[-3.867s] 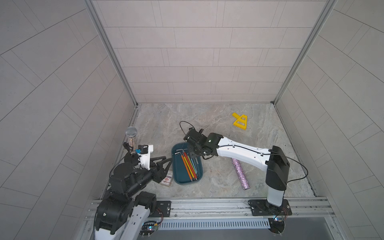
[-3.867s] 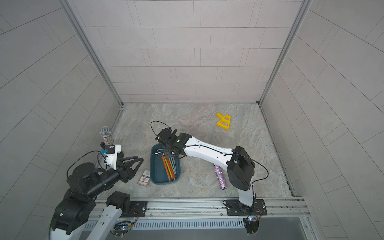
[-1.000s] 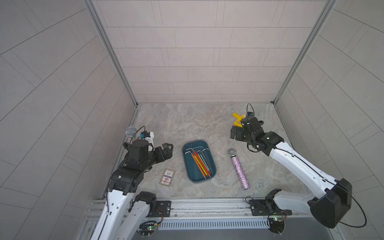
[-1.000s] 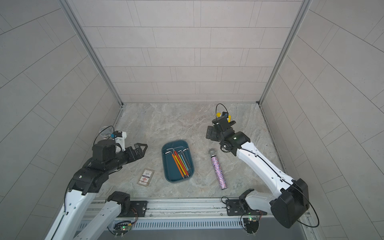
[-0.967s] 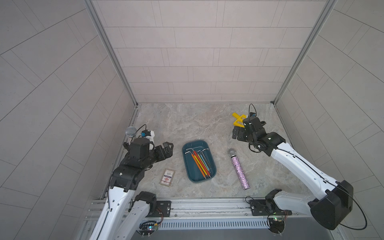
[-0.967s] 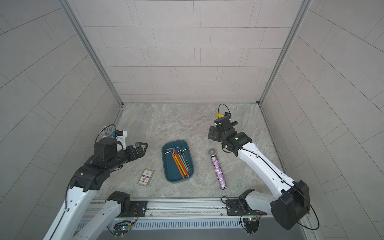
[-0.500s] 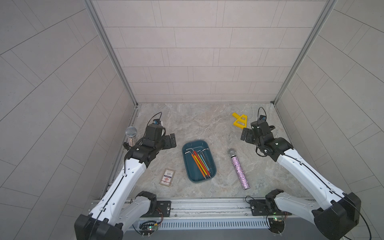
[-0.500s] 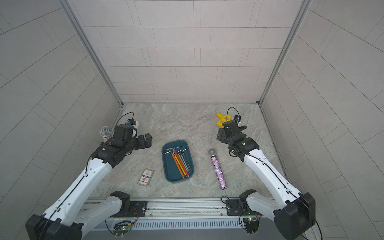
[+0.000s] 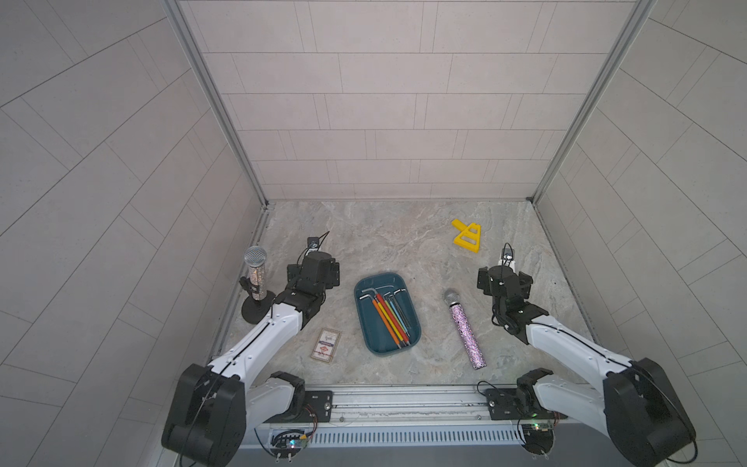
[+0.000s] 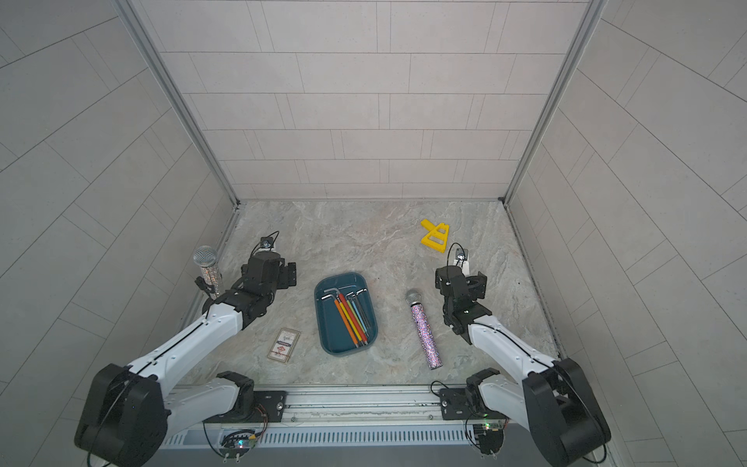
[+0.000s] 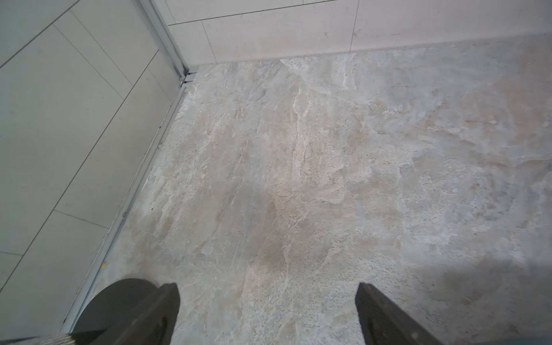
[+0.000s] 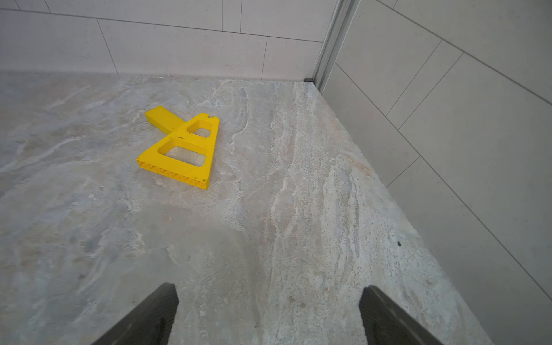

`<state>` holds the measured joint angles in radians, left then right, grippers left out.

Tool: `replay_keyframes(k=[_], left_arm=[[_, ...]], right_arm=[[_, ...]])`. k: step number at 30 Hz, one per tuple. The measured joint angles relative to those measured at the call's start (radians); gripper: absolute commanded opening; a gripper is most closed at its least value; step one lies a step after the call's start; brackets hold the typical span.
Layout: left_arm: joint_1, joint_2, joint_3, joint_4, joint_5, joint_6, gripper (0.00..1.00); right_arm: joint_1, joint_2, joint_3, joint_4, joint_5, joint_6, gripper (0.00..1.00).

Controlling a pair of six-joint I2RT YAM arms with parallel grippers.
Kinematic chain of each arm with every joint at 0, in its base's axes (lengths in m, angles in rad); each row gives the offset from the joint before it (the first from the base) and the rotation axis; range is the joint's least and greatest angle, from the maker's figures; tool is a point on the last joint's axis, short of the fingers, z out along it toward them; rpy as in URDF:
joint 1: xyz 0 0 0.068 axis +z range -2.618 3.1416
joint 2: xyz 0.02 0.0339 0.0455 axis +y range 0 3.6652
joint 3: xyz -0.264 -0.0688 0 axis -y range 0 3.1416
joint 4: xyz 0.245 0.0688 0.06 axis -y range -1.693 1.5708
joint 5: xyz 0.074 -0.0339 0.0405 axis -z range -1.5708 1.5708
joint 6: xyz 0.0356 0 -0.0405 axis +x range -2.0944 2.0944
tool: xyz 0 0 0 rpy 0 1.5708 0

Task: Put the hex key on the desktop into the storage box
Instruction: Reset both arms

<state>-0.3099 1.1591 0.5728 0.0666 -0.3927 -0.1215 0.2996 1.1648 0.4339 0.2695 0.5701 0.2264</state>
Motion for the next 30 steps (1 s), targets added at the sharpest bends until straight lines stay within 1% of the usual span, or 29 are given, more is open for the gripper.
replay_keyframes(k=[3, 7, 9, 11, 14, 16, 18, 19, 21, 24, 28, 30], left_arm=[[0.002, 0.047, -0.104, 0.192, 0.032, 0.069, 1.0], [0.005, 0.109, -0.101, 0.304, 0.043, 0.145, 1.0], [0.014, 0.135, -0.103, 0.399, 0.048, 0.177, 1.0], [0.03, 0.159, -0.103, 0.463, 0.05, 0.195, 1.0], [0.061, 0.183, -0.102, 0.518, 0.048, 0.213, 1.0], [0.079, 0.208, -0.102, 0.574, 0.045, 0.222, 1.0], [0.092, 0.219, -0.103, 0.604, 0.04, 0.224, 1.0], [0.097, 0.217, -0.106, 0.619, 0.037, 0.224, 1.0], [0.103, 0.208, -0.118, 0.651, 0.028, 0.227, 1.0], [0.107, 0.193, -0.148, 0.682, 0.008, 0.227, 1.0], [0.107, 0.174, -0.183, 0.69, -0.024, 0.22, 1.0], [0.107, 0.172, -0.185, 0.671, -0.035, 0.192, 1.0]], right_arm=[[-0.02, 0.126, -0.009, 0.175, 0.03, -0.079, 1.0], [-0.059, 0.296, -0.022, 0.395, 0.04, -0.17, 1.0], [-0.086, 0.359, -0.031, 0.5, 0.029, -0.19, 1.0], [-0.123, 0.371, -0.051, 0.546, -0.001, -0.189, 1.0], [-0.188, 0.344, -0.1, 0.622, -0.071, -0.177, 1.0], [-0.206, 0.357, -0.138, 0.719, -0.104, -0.172, 1.0], [-0.205, 0.425, -0.185, 0.863, -0.128, -0.174, 1.0], [-0.202, 0.447, -0.198, 0.882, -0.138, -0.174, 1.0], [-0.199, 0.444, -0.199, 0.849, -0.151, -0.174, 1.0], [-0.204, 0.422, -0.149, 0.831, -0.164, -0.17, 1.0], [-0.207, 0.421, -0.131, 0.843, -0.171, -0.169, 1.0], [-0.208, 0.421, -0.131, 0.839, -0.172, -0.169, 1.0]])
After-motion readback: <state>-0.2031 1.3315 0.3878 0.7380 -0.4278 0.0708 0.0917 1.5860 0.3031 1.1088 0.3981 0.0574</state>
